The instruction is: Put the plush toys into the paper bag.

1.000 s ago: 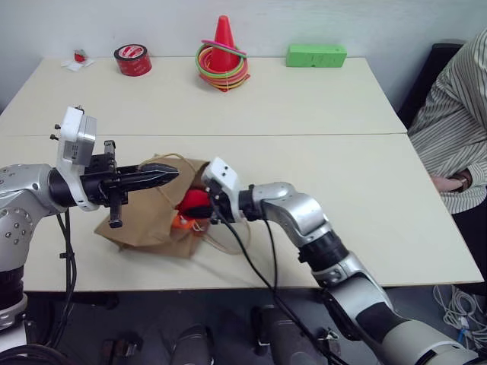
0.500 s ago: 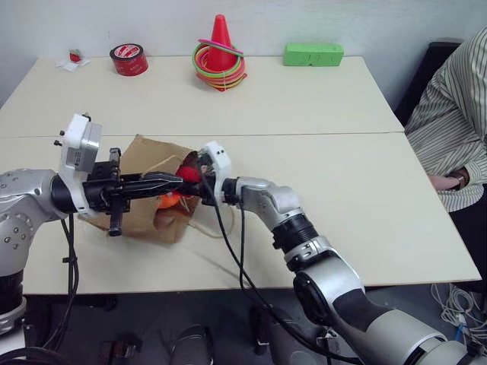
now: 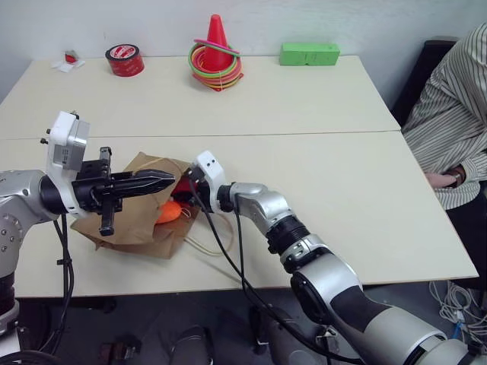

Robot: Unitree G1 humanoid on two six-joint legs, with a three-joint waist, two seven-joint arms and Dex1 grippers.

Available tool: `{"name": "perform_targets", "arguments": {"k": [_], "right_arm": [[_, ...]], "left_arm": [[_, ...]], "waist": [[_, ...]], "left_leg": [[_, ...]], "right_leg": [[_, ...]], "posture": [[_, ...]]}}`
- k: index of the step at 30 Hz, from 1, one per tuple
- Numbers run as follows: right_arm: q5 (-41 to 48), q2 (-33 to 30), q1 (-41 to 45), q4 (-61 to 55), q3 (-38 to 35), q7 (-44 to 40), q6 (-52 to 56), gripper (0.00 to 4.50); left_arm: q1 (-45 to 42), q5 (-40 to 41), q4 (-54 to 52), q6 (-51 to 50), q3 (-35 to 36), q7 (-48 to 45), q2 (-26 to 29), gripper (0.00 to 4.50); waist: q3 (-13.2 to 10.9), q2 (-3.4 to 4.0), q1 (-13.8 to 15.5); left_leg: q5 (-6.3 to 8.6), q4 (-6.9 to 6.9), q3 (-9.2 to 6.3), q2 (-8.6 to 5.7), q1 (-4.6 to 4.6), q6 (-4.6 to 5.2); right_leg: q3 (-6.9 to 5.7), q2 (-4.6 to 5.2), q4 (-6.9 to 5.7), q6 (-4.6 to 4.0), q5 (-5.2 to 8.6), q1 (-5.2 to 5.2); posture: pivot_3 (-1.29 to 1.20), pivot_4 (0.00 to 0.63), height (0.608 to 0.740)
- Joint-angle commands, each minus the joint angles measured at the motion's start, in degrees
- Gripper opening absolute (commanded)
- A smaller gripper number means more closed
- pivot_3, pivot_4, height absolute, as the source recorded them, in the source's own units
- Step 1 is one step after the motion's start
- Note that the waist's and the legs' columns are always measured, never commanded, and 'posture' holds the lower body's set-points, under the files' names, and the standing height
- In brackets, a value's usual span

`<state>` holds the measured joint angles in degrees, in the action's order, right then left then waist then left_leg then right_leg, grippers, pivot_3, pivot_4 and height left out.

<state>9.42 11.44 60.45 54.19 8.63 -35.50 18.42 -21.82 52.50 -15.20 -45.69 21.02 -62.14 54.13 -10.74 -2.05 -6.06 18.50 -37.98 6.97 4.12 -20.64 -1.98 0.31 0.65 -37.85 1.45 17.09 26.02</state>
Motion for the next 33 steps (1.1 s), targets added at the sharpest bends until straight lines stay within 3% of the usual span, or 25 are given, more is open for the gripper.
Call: {"name": "perform_targets", "arguments": {"k": [1, 6, 12, 15, 18, 25, 33], "right_arm": [[-0.6, 3.0, 1.4, 3.8, -2.1, 3.4, -3.8, 0.81], [-1.4, 1.6, 0.9, 0.2, -0.3, -0.9, -3.4, 2.46], [-0.3, -4.9, -2.3, -16.1, 3.4, -11.0, 8.3, 4.48], [2.5, -11.1, -4.6, -27.3, 5.7, -18.6, 18.3, 4.48], [4.2, -15.1, -6.1, -32.6, 6.1, -22.2, 21.7, 4.48], [4.7, -23.9, -9.8, -33.4, 6.2, -27.4, 21.8, 4.48], [2.1, -20.5, -8.9, -22.3, 7.8, -26.3, 16.9, 4.48]], "left_arm": [[-0.5, 1.4, -1.7, 0.2, 0.7, 0.2, 0.1, 0.0], [0.7, 1.5, -2.1, 0.2, 1.7, 0.8, 0.1, 0.0], [1.4, 1.3, -1.7, 0.7, 2.3, 1.5, -0.4, 0.0], [1.5, 1.4, -0.7, 1.1, 3.0, 1.9, -0.9, 0.0], [1.3, 1.3, -0.4, 1.2, 3.0, 2.1, -1.3, 0.0], [1.6, 1.2, -0.1, 1.3, 3.0, 2.0, -1.5, 0.0], [1.1, 1.0, 0.4, 1.5, 2.2, 1.8, -1.7, 0.0]], "waist": [[0.0, -0.01, -0.2], [0.0, 0.0, -0.2], [0.0, 0.02, -0.1], [0.0, 0.01, 0.2], [0.0, 0.0, 0.6], [0.0, 0.01, 1.0], [0.0, 0.0, 0.6]], "left_leg": [[-0.01, 0.0, 0.0, 0.0, 0.02, -0.01], [-0.03, -0.01, -0.03, 0.0, 0.03, -0.03], [-0.02, 0.02, -0.05, 0.02, -0.02, -0.02], [0.0, 0.01, -0.06, 0.0, -0.06, 0.01], [0.01, 0.0, -0.07, 0.0, -0.06, 0.02], [0.0, 0.0, -0.03, -0.02, -0.05, 0.01], [-0.02, 0.0, 0.05, 0.01, -0.01, -0.03]], "right_leg": [[0.0, 0.0, -0.01, 0.0, 0.0, -0.02], [-0.01, 0.0, -0.04, 0.0, 0.0, -0.02], [-0.02, 0.0, -0.01, 0.0, 0.0, 0.01], [-0.04, 0.02, -0.01, 0.01, 0.0, 0.01], [-0.05, 0.01, 0.03, 0.01, 0.0, 0.01], [-0.01, -0.04, 0.02, 0.0, 0.0, 0.05], [0.04, -0.11, -0.04, 0.0, 0.0, 0.08]], "posture": [[0.0, 0.15, 0.74], [0.0, 0.15, 0.74], [0.0, 0.15, 0.74], [0.0, 0.15, 0.74], [0.0, 0.15, 0.74], [0.0, 0.15, 0.74], [0.0, 0.15, 0.74]]}}
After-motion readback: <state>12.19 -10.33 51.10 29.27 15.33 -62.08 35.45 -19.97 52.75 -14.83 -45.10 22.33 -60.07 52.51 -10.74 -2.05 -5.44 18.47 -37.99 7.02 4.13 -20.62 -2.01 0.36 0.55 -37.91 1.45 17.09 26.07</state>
